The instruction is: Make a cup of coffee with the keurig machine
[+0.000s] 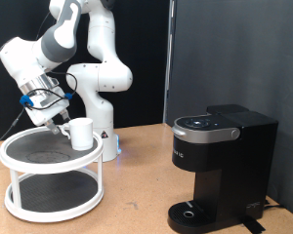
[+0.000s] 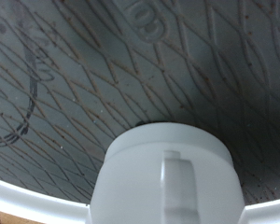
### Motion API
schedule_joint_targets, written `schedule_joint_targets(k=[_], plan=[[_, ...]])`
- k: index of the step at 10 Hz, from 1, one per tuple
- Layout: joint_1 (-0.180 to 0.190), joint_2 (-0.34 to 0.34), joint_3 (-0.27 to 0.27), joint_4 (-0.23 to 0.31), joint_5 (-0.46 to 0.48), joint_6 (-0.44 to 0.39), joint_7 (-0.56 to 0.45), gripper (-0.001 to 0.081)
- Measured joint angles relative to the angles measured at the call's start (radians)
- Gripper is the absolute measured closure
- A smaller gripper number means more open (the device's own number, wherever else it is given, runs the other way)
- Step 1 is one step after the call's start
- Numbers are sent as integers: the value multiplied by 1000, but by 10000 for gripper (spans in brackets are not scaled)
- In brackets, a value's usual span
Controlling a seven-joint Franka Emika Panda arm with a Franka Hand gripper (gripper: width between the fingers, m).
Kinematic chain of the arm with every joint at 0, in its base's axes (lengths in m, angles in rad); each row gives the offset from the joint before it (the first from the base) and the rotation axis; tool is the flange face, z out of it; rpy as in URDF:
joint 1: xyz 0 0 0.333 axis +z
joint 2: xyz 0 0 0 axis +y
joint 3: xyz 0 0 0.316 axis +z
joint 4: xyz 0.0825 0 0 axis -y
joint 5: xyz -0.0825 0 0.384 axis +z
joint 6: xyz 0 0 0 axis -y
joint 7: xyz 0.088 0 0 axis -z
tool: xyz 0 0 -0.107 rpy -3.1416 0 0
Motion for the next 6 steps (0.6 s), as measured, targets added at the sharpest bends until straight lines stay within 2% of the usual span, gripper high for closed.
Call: schedule_joint_targets(k=[2,3,4,6], plan=[[2,1,0,0,5,0,-13,72],[2,1,0,0,5,0,-14,186],[2,1,0,0,5,-1,-15,186],[2,1,0,-1,5,-1,-15,462]])
